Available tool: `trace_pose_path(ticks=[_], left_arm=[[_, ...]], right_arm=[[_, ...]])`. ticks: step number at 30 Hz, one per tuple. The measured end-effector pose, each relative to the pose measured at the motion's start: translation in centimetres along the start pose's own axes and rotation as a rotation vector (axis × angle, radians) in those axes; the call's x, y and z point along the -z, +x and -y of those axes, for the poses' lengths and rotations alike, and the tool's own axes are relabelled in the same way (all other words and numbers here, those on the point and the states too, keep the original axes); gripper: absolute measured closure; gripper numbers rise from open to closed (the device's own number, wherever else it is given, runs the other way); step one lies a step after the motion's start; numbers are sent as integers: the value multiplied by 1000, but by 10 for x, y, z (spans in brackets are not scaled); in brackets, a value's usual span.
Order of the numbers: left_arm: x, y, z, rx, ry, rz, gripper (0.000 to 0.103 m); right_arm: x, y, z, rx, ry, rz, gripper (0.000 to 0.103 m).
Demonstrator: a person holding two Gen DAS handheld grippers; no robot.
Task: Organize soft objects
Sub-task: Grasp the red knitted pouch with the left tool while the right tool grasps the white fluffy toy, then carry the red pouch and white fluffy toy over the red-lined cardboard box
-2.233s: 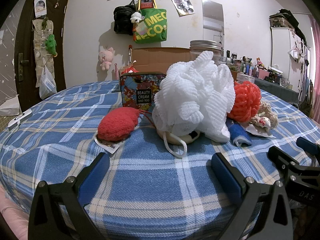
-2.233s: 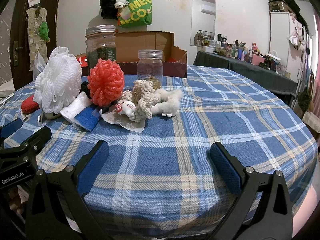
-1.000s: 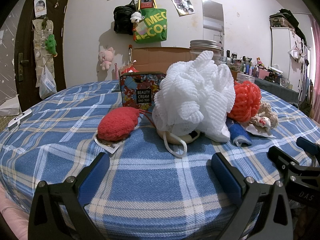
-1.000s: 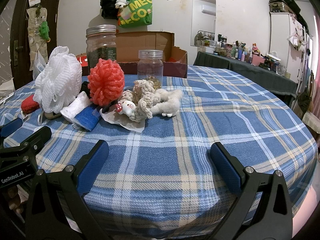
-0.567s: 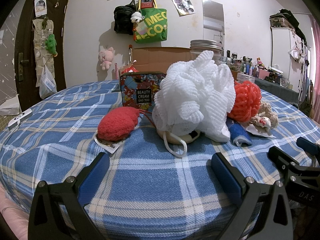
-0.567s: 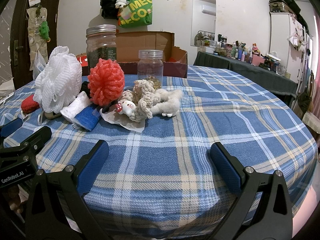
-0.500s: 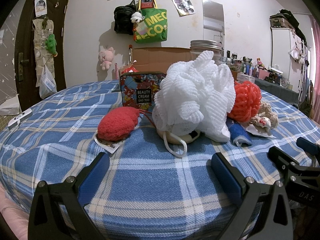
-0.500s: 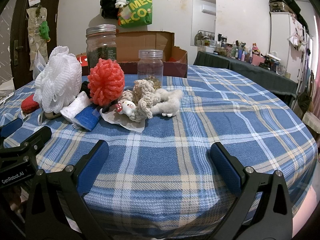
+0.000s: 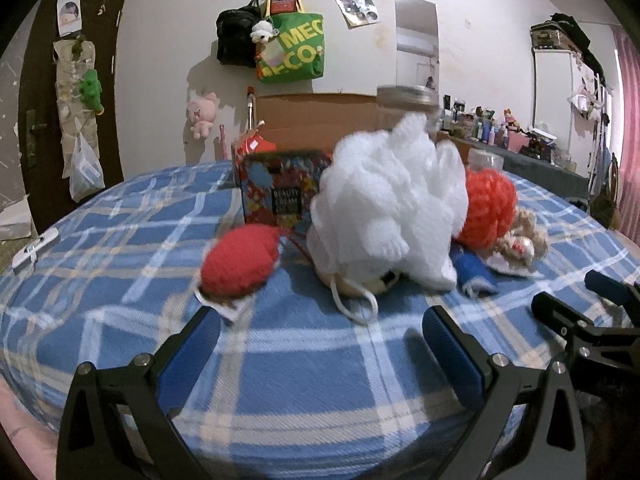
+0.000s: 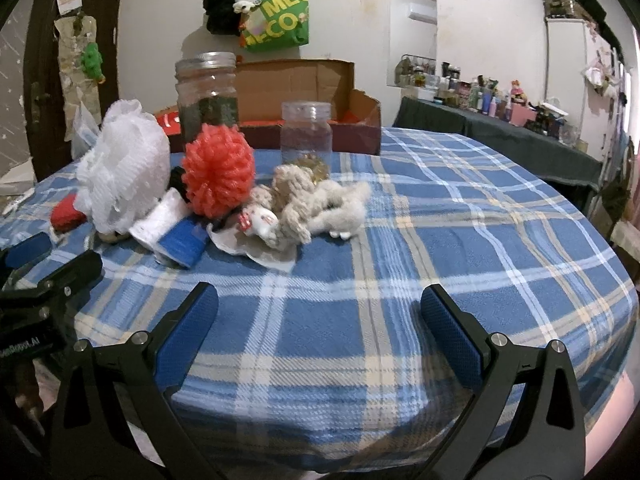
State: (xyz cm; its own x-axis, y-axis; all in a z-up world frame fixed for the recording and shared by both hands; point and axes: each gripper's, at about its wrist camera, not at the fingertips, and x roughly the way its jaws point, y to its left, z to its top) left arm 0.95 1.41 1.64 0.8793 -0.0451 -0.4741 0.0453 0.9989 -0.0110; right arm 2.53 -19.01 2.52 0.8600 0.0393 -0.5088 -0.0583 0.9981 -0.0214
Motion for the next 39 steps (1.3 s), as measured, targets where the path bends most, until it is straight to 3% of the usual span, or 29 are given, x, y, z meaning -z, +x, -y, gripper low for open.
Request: trace_pose_path(ticks=[6,12,16,22,27,28,29,30,31,32,34,35,39], left_arm=[[-20,-1,-15,66,-33,3,0],[-36,4,-38,64,-55,-27,0],[-49,14,-55,56,-39,-73,0],[-54,31,-70,76,-36,-147,3],[-50,50,-67,77,9,-215,22],[-48,53,-65,83,17,-228,30],[-47,57,-64,89,22,-244,38],[-46,60,-63,96,27,-264,42],[-45,60,-62,98,30,-270,44],[-45,59,-63,100,33,-261,50],[-45,58,-60,121,46,-261,60],[-45,58,-59,114,54,-261,61],[-46,53,-54,108,67,-250,62]], right_arm=[[-18,3,4,-14,-7,21,0],[-42,8,22,0,6,21,0],[-55,18,36,6,2,-29,0],[-65,43,56,-76,53,-122,0],[-68,64,63,-171,105,-198,30],[-68,67,64,-191,120,-217,45],[-66,72,67,-215,143,-244,51],[-64,75,70,-240,165,-261,52],[-63,78,71,-257,176,-272,58],[-60,81,71,-276,182,-298,73],[-59,79,69,-286,185,-295,79],[-59,78,68,-311,186,-295,90],[-63,70,64,-328,183,-264,91]])
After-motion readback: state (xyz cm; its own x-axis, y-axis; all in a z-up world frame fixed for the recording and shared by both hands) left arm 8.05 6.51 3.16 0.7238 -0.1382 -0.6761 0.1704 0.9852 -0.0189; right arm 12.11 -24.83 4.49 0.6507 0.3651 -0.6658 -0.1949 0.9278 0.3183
